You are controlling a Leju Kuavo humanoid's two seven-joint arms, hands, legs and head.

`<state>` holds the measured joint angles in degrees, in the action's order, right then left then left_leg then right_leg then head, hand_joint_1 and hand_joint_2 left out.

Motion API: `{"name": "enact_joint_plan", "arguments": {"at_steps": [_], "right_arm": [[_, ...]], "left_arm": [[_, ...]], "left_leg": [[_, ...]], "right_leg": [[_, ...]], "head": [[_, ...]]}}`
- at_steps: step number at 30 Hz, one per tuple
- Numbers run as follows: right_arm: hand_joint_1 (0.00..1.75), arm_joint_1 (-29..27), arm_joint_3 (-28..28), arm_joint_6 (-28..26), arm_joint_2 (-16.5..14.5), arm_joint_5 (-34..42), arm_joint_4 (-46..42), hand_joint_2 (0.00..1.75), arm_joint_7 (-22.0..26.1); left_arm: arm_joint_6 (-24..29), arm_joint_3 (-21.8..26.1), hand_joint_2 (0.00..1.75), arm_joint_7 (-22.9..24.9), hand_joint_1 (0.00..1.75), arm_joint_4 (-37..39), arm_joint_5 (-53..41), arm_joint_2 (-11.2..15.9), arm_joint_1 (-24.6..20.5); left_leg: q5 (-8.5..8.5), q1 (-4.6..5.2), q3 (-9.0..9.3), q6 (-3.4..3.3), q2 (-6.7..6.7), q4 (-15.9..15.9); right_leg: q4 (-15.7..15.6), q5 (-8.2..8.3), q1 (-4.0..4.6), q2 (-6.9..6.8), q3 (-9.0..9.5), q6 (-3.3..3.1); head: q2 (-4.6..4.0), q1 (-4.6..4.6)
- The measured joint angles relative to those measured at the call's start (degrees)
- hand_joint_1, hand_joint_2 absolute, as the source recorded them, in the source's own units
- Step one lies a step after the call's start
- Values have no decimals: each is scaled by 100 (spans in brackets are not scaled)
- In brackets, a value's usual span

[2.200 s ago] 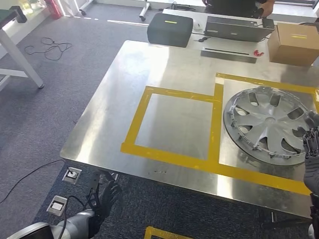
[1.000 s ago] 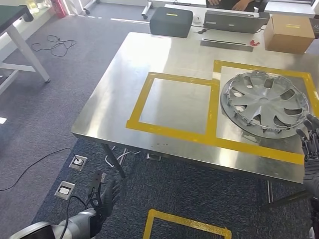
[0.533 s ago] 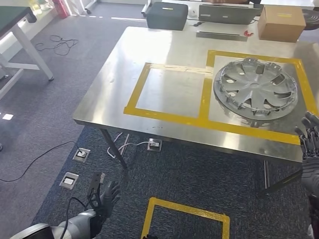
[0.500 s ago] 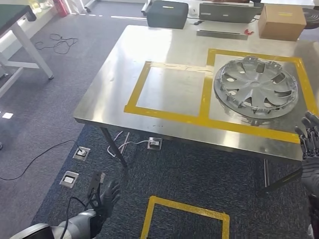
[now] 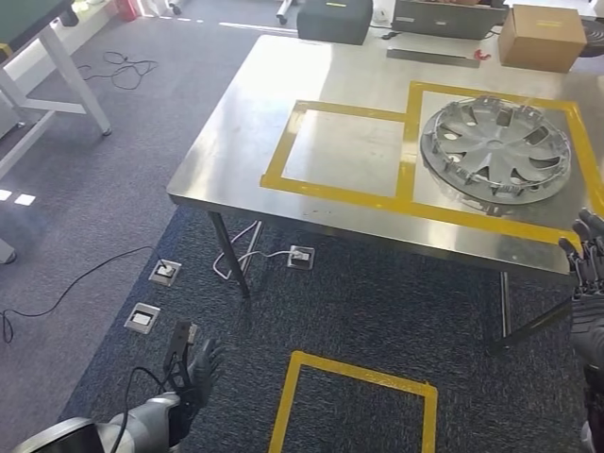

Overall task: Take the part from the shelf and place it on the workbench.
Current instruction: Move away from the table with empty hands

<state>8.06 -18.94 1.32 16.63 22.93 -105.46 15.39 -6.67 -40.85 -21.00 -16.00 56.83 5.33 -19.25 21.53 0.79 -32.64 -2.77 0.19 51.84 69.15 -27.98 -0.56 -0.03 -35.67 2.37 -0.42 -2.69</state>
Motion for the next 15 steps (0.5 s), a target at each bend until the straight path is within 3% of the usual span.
{"name": "enact_joint_plan", "arguments": {"at_steps": [1, 3, 5, 7, 8, 10, 12, 13, 14, 15], "right_arm": [[0, 22, -1, 3, -7, -3, 16, 0, 3], [0, 78, -3, 10, -21, -10, 46, 0, 13], [0, 121, -6, 13, -32, -13, 76, 0, 25], [0, 153, -11, 13, -47, -14, 110, 0, 30], [0, 170, -14, 14, -57, -15, 125, 0, 28], [0, 196, -19, 15, -75, -15, 151, 0, 30], [0, 197, -22, 15, -85, -16, 172, 0, 30], [0, 197, -23, 15, -91, -19, 183, 0, 31], [0, 197, -24, 15, -98, -21, 196, 0, 31], [0, 198, -25, 15, -106, -24, 209, 0, 32]], "left_arm": [[0, 0, 0, 0, 0, 0, 0, 0, 0], [2, 0, 0, 1, 0, 0, -2, 2, -5], [4, 0, 0, 3, 0, 0, -9, 4, -10], [5, 0, 0, 7, 0, 0, -16, 7, -5], [6, 0, 0, 10, 0, 0, -19, 8, -4], [7, 0, 0, 17, 0, 0, -20, 8, -7], [7, 0, 0, 20, 0, 0, -18, 8, -3], [7, 0, 0, 20, 0, 0, -15, 8, 2], [7, 0, 0, 20, 0, 0, -11, 8, 4], [7, 0, 0, 20, 0, 0, -7, 8, 4]], "left_leg": [[-41, -3, -70, 22, 0, 27], [-131, 0, -181, 84, 2, 79], [-224, -1, -230, 146, 3, 92], [-240, -1, -287, 211, -11, 124], [-136, -2, -349, 241, -20, 221], [413, -21, -615, 298, -34, 862], [927, -38, -885, 332, -34, 1725], [979, -45, -927, 338, -35, 1993], [893, -50, -866, 335, -35, 2059], [724, -55, -700, 322, -35, 1918]], "right_leg": [[-433, 108, -4, 0, 293, -2], [-1342, 106, 17, 16, 892, -33], [-1663, 11, 55, 35, 1082, -87], [-1671, 88, 44, 19, 997, -174], [-1678, 134, 33, 7, 949, -226], [-1684, 264, 20, -13, 814, -317], [-1677, 389, 28, -17, 645, -350], [-1672, 447, 32, -18, 567, -351], [-1665, 504, 36, -18, 486, -349], [-1653, 561, 40, -18, 403, -343]], "head": [[0, -1], [0, -3], [0, -4], [0, 2], [0, 1], [0, -28], [0, -67], [0, -76], [0, -85], [0, -92]]}}
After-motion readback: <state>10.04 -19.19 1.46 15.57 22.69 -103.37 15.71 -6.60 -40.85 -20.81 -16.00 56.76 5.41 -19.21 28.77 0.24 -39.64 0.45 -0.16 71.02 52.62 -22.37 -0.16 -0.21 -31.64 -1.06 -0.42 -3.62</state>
